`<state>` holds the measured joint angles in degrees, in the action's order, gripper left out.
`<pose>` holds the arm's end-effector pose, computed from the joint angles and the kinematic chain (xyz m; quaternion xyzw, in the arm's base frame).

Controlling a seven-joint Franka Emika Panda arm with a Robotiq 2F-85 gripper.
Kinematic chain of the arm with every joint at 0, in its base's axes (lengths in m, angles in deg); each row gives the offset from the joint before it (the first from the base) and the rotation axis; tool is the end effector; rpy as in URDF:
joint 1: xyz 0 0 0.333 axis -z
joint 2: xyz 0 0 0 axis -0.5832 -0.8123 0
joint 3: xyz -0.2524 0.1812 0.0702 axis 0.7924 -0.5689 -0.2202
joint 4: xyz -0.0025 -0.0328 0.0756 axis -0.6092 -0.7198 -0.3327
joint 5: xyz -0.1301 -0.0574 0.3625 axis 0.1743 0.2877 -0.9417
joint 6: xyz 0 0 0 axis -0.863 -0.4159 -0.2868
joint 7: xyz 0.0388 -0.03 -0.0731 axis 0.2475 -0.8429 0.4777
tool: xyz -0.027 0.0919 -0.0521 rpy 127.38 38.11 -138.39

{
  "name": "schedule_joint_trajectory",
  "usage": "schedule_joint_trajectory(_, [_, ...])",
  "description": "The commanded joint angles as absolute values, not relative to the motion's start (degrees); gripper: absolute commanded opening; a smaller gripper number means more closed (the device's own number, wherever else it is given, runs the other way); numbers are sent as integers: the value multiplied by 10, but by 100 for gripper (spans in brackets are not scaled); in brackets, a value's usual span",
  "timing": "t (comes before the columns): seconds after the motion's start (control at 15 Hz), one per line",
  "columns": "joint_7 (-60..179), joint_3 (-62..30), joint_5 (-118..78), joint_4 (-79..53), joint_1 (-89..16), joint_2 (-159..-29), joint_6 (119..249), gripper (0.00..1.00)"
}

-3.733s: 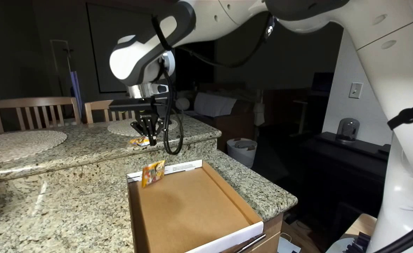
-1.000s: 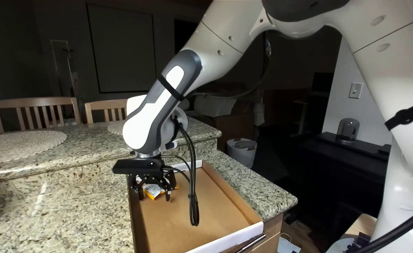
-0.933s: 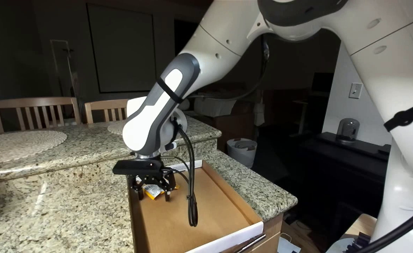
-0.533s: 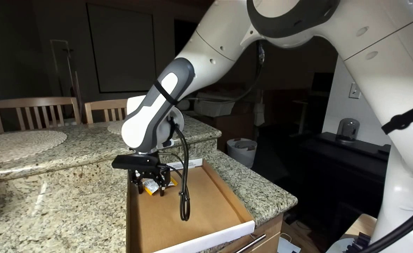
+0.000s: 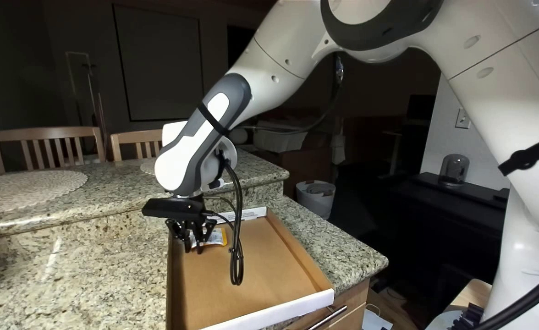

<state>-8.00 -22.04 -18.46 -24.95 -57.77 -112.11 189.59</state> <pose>0.5935 0.2647 0.2049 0.9232 -0.3839 0.0160 0.0048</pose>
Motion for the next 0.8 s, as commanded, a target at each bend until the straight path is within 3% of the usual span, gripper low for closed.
schedule_joint_trajectory(0.0, [-95,-214,-187,-248,-584,-1133,1894,2])
schedule_joint_trajectory(0.73, [-92,-225,-222,-283,-568,-1097,1903,2])
